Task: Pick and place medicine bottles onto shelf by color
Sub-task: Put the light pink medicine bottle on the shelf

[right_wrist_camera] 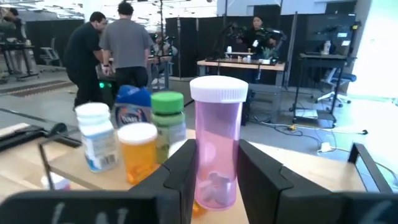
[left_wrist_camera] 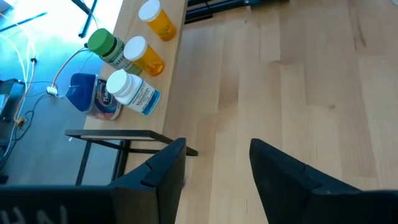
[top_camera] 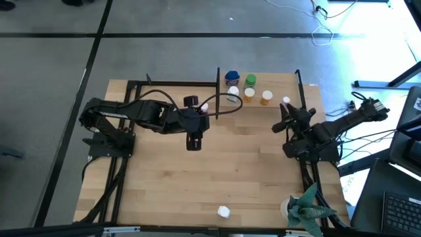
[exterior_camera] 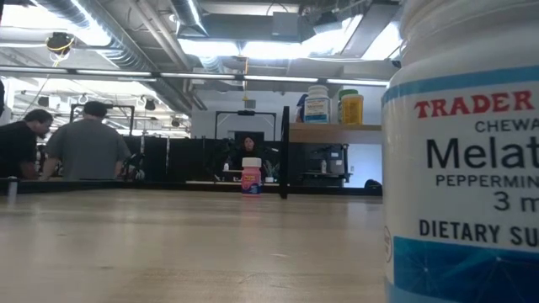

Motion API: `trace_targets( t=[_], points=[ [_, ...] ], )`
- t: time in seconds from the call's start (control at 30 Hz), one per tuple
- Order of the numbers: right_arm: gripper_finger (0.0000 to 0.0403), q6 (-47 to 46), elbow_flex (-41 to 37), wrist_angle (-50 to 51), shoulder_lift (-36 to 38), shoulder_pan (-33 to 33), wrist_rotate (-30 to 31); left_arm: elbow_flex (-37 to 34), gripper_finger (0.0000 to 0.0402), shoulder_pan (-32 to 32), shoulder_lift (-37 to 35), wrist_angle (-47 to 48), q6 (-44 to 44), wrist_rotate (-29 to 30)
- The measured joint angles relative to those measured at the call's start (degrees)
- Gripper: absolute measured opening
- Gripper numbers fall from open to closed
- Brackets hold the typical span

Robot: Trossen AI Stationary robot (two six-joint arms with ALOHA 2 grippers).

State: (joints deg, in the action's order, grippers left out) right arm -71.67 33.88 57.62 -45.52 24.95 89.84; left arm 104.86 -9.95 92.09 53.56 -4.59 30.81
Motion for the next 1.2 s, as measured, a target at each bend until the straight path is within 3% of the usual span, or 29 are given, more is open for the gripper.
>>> trace_targets(
  t=[0.2,0.67,1.2],
  points=[
    [0.0103,-5.8,-6.1,-1.9,0.1,-4.1,-0.2,0.0,0.0172,0.0,0.0,0.0,0.0,0.0],
    [0.0103,-6.0,-11.7,-13.2,-0.2,-13.3,-0.1,0.0,0.0172,0.1,0.0,-0.2,0.1,0.0],
    [0.0103,-5.6,-17.2,-19.8,-2.5,-15.1,-1.4,0.0,0.0172,0.1,0.0,-0.2,0.1,0.0]
  ],
)
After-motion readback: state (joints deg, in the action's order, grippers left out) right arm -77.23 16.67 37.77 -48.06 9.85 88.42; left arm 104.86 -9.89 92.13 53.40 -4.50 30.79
